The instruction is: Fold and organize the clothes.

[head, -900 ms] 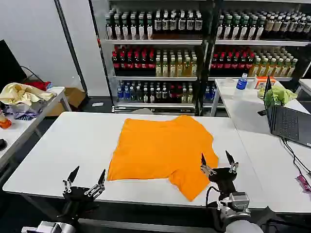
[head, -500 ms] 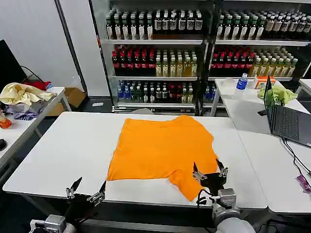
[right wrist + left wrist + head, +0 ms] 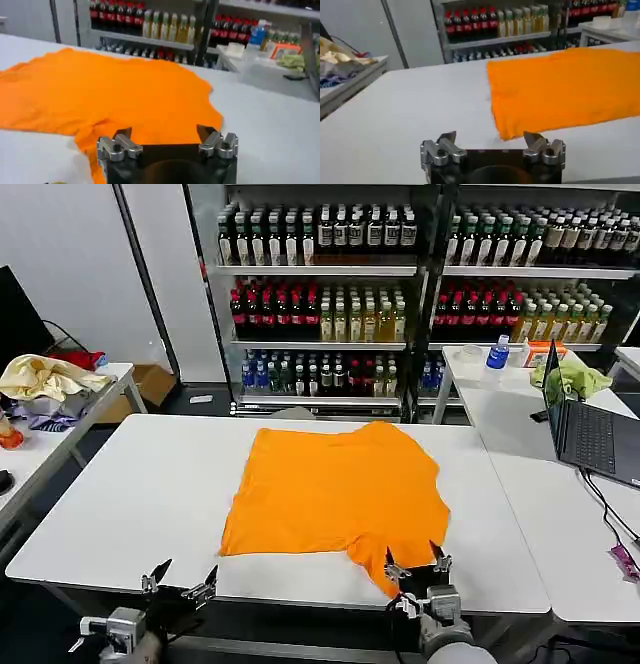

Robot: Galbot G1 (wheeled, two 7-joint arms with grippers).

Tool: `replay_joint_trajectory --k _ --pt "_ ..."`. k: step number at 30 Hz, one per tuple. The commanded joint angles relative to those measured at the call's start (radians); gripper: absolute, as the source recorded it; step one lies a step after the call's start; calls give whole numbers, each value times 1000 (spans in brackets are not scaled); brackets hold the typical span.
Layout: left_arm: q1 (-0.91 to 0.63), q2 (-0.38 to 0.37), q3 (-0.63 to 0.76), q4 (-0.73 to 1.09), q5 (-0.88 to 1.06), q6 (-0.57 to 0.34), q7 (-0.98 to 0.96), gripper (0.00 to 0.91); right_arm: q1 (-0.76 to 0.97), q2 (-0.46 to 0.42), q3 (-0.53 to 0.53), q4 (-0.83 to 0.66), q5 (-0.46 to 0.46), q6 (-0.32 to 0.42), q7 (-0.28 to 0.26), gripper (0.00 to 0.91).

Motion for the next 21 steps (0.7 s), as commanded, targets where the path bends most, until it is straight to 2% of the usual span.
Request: replay_joint_trajectory --k 1,11,21 --pt "-156 11 64 127 -74 35 -18 907 1 12 -10 -27 11 -10 13 907" --pt "-260 7 136 193 -78 35 -32 907 -1 30 -18 -59 25 -10 19 907" --pt "-303 -3 185 254 -79 36 -32 907 -5 40 -25 -71 25 -10 27 907"
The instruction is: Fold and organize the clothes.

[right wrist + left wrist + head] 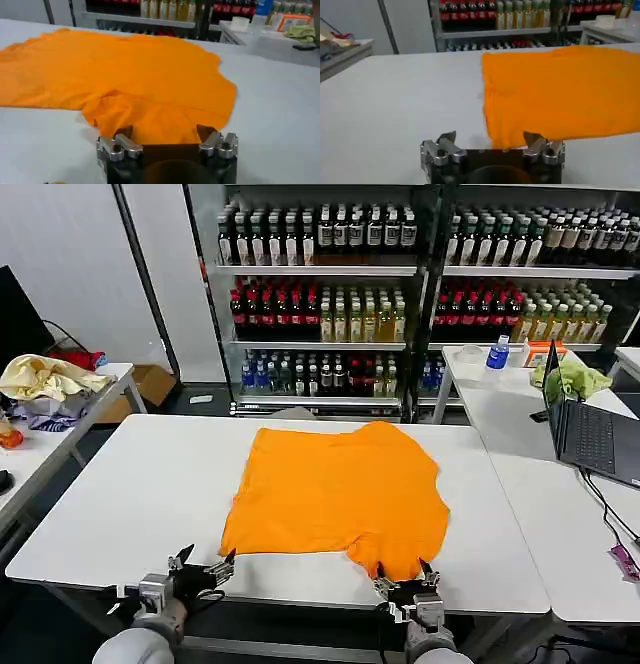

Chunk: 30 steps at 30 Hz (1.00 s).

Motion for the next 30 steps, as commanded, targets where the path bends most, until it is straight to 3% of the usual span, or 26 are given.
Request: replay_joint_trajectory --k 1,4,5,6,8,9,10,11,13,30 --pt "-79 -2 64 85 -9 7 -4 907 -1 4 -6 -12 6 -7 1 907" --pt "-73 -4 73 98 -1 9 -8 544 -3 3 -4 -11 6 -7 2 907" --pt "-68 -4 76 100 6 9 -8 181 -5 3 -3 -9 5 -7 3 907" --pt "-65 -4 77 101 10 9 -7 81 -7 2 -3 -7 5 -7 3 907" --pt "-57 -2 81 103 16 10 -5 30 -11 2 -2 -3 4 -7 3 877" --pt "-56 -1 84 106 21 10 -4 20 -12 1 -2 -2 3 -7 2 554" --pt "-56 -1 85 107 23 10 -5 20 -13 1 -2 -1 3 -7 3 373" --pt "-59 -1 87 111 24 10 -5 20 -14 1 -2 0 3 -8 3 111" --pt "-63 0 88 114 24 10 -4 10 -17 0 -2 2 3 -7 3 0" --pt "-50 0 82 95 -1 7 20 10 -34 -2 -1 12 14 -7 9 0"
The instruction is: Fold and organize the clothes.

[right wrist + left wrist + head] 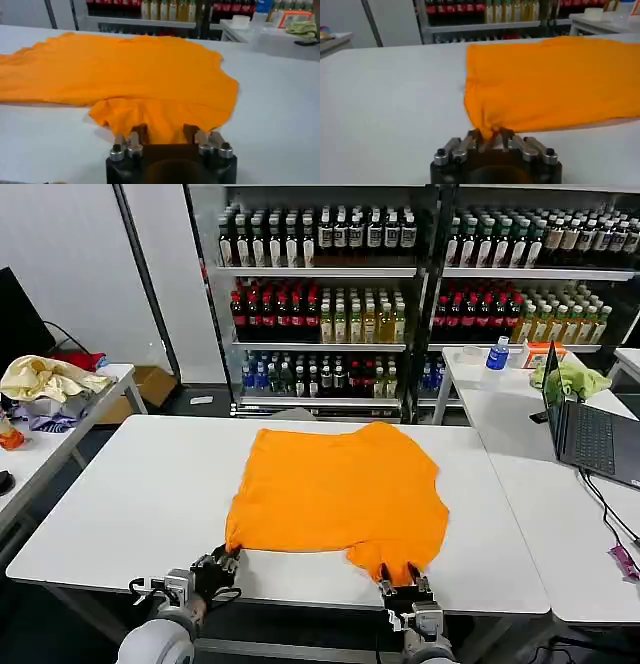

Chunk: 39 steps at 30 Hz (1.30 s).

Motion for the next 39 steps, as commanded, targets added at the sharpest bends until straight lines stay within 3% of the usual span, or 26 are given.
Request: replay_joint_trajectory --k 1,8,24,39 --pt "3 -5 2 5 -13 2 9 10 0 1 0 -1 3 -2 3 0" --pt "12 -4 -3 -17 -26 1 15 10 -8 4 5 24 9 0 8 0" --pt "215 15 -115 -299 -75 -7 22 10 -173 -43 108 295 -21 37 -37 0" --pt "238 63 -135 -346 -63 -15 26 10 -149 -85 164 314 -32 44 -69 0"
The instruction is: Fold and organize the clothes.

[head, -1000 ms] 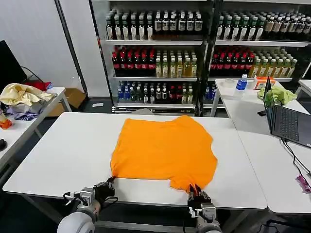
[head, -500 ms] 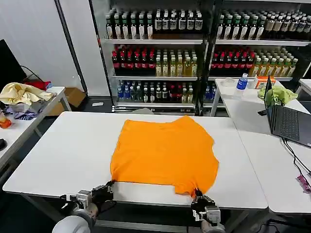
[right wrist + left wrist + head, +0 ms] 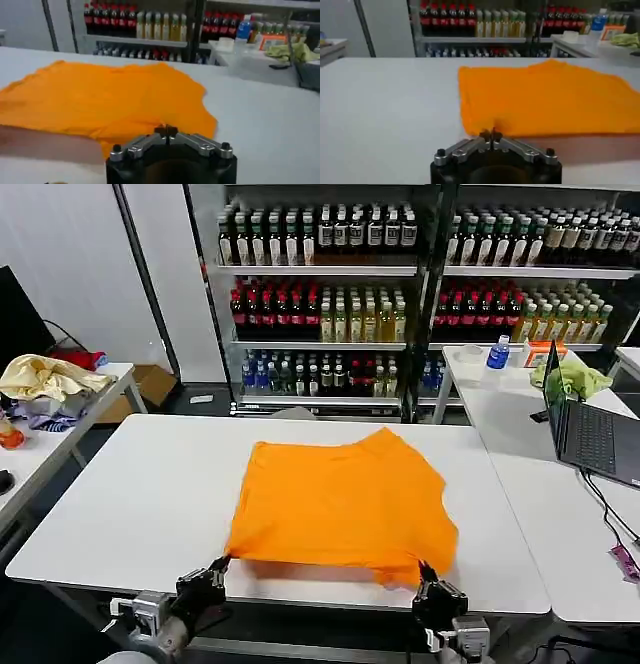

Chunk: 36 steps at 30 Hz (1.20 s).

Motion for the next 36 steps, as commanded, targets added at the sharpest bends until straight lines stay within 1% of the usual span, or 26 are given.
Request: replay_joint_trajectory --k 1,6,10,11,14,21,23,30,33,36 --pt "8 45 -9 -42 6 -4 -2 10 27 -19 28 5 -6 5 -8 0" --pt "-79 71 24 42 6 -4 -2 10 142 -58 14 -71 2 5 -27 0" --pt "-156 80 61 108 7 -4 -1 20 223 -83 -17 -138 1 3 -51 0" --pt "-180 81 72 128 7 -3 0 10 259 -90 -26 -162 1 1 -58 0" --pt "-239 85 102 180 8 -3 2 10 336 -99 -53 -209 7 -8 -65 0" --pt "-347 81 160 278 14 -4 5 20 449 -95 -105 -313 7 -24 -76 0" --pt "-376 76 179 311 16 -4 5 10 487 -92 -116 -359 1 -33 -85 0" --pt "-431 66 216 369 22 -5 4 10 595 -92 -152 -459 -19 -41 -116 0" --pt "-446 61 226 393 29 -6 4 20 624 -89 -168 -496 -37 -40 -130 0" --pt "-454 55 232 407 33 -6 4 10 636 -83 -180 -523 -52 -38 -138 0"
